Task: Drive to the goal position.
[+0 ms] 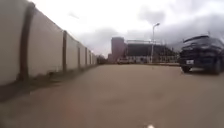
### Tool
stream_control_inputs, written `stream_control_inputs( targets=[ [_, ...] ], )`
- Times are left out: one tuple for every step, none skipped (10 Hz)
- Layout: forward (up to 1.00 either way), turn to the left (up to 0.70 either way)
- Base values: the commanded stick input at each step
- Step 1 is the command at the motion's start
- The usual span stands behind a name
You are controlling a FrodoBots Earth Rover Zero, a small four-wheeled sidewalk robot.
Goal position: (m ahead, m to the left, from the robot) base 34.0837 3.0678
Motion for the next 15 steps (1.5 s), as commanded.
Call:
stream_control_inputs(
  targets=[
    [1.00,0.00],
    [1.00,0.00],
    [1.00,0.00],
    [1.00,0.00],
    [1.00,0.00],
    [1.00,0.00],
    [1.00,0.00],
    [1.00,0.00],
    [1.00,0.16],
    [1.00,0.21],
    [1.00,0.03],
    [1.00,0.00],
    [1.00,0.00],
    [1.00,0.00],
    [1.00,0.00]
  ],
)
